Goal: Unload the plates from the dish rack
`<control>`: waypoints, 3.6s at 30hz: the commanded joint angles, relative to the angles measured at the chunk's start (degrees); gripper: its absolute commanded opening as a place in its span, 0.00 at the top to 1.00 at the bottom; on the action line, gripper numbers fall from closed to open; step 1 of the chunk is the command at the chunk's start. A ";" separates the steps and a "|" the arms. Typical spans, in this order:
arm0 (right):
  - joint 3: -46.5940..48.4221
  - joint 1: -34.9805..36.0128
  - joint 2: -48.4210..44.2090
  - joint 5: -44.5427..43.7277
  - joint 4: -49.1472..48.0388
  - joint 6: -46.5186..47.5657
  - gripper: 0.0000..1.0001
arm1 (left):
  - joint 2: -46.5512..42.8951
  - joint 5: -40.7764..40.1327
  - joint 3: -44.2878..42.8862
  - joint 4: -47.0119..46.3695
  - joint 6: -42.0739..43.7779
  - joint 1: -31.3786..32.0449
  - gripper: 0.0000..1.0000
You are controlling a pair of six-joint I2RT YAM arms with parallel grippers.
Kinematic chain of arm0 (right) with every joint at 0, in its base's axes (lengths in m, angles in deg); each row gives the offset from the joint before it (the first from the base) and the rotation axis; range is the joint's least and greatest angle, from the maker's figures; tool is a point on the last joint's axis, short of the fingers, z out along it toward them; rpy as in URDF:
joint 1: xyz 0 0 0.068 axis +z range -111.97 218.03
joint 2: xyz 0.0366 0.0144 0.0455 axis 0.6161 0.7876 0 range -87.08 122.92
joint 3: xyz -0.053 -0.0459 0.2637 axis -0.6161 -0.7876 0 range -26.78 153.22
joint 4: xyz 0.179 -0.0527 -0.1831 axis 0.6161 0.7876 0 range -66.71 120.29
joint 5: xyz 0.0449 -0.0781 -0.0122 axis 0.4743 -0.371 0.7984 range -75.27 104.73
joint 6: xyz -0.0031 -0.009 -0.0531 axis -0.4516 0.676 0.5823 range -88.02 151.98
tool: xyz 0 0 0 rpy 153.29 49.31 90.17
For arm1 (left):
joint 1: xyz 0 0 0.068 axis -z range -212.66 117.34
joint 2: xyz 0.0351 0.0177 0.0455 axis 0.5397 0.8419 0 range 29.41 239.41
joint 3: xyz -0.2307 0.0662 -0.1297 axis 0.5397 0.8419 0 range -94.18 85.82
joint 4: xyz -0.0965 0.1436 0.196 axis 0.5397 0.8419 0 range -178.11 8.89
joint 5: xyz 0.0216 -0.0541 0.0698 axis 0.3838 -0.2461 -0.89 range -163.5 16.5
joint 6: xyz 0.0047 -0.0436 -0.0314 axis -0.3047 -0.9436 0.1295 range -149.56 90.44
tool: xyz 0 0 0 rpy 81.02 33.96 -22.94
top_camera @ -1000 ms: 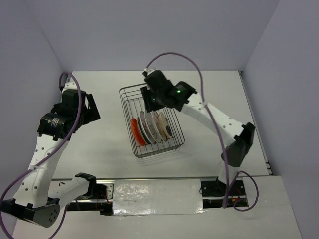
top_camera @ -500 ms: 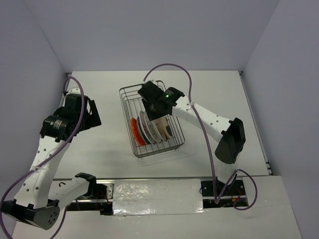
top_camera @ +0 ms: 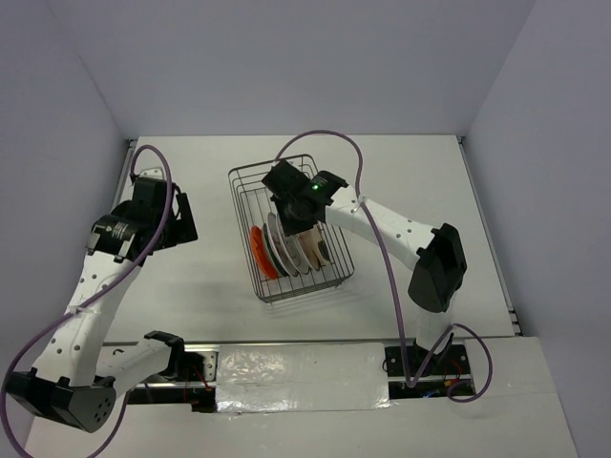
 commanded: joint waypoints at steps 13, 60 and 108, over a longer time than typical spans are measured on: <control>14.55 -0.36 -1.29 -1.17 8.43 -2.61 1.00 | 1.88 -0.65 0.17 -2.42 2.45 0.15 0.01; 6.63 -17.37 -5.13 15.94 -13.57 6.11 0.03 | 6.89 0.67 -9.06 2.15 -1.59 0.32 0.00; 7.90 0.43 -4.36 3.49 0.27 -6.91 1.00 | 5.66 2.52 1.49 -2.24 -2.03 0.32 0.00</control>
